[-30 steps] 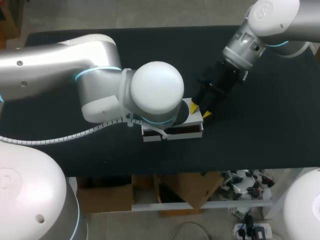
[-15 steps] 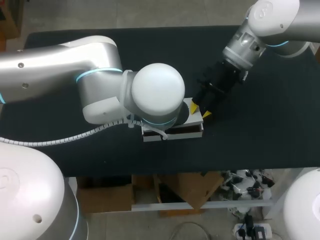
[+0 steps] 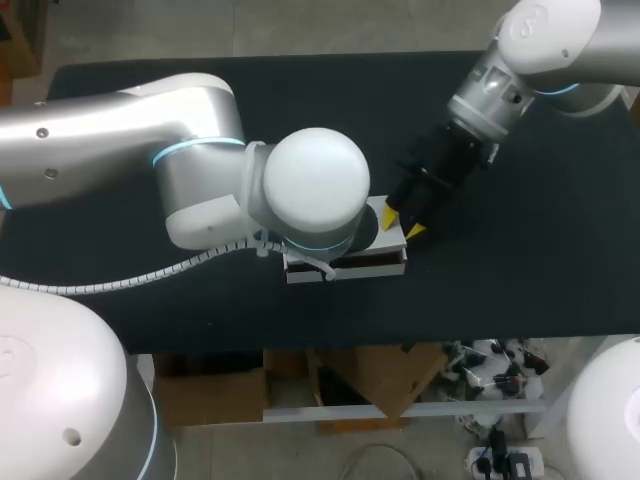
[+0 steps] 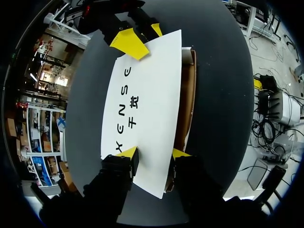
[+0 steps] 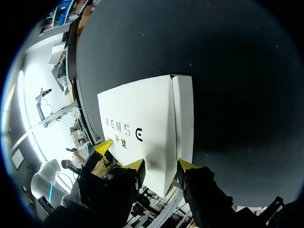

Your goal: Assemble the packaging by folding the flat box into shape, placing the metal phone stand inside, and closing the box properly

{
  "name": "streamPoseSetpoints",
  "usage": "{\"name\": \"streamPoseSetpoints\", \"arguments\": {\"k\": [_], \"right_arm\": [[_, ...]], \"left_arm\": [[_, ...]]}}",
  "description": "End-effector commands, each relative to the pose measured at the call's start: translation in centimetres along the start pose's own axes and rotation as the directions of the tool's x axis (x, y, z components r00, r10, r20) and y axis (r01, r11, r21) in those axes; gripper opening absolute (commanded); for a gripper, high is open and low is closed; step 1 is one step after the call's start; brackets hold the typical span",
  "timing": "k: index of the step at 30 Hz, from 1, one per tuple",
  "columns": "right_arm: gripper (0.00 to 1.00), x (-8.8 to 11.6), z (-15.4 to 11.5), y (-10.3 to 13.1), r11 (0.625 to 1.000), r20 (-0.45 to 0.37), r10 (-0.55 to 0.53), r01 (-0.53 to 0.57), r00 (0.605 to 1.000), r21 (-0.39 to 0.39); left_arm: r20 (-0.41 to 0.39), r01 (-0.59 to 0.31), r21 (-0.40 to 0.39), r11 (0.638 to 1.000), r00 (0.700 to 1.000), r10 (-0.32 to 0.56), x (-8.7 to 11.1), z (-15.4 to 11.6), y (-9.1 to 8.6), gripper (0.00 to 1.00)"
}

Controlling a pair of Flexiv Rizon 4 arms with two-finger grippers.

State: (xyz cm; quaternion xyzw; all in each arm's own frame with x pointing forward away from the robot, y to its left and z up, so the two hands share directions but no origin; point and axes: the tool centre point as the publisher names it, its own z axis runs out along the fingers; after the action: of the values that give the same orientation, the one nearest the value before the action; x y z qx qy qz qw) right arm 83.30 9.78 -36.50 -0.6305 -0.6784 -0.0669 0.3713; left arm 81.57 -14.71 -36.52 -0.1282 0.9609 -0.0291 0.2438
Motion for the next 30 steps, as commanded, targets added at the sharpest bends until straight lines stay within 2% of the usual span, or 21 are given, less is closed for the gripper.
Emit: {"name": "streamPoseSetpoints", "arguments": {"k": [1, 18, 26, 30], "right_arm": [[0.45, -0.1, -0.2, -0.6, 1.000, -0.004, -0.001, 0.001, 1.000, -0.011], [0.42, -0.6, -0.7, -2.0, 0.999, -0.007, -0.002, 0.002, 1.000, -0.040], [0.24, -0.6, -0.9, -2.6, 0.998, -0.004, -0.010, 0.010, 1.000, -0.057], [0.00, -0.5, -0.9, -3.0, 0.997, -0.002, -0.017, 0.016, 1.000, -0.069]], "left_arm": [[0.003, 0.002, -0.003, 1.000, 1.000, -0.002, 0.2, 0.3, -0.1, 0.39], [0.002, -0.001, -0.003, 1.000, 1.000, 0.001, 0.3, 0.4, -0.2, 0.40], [0.002, -0.001, -0.003, 1.000, 1.000, 0.001, 0.3, 0.3, -0.3, 0.40], [0.002, -0.001, -0.003, 1.000, 1.000, 0.001, 0.3, 0.3, -0.2, 0.41]]}}
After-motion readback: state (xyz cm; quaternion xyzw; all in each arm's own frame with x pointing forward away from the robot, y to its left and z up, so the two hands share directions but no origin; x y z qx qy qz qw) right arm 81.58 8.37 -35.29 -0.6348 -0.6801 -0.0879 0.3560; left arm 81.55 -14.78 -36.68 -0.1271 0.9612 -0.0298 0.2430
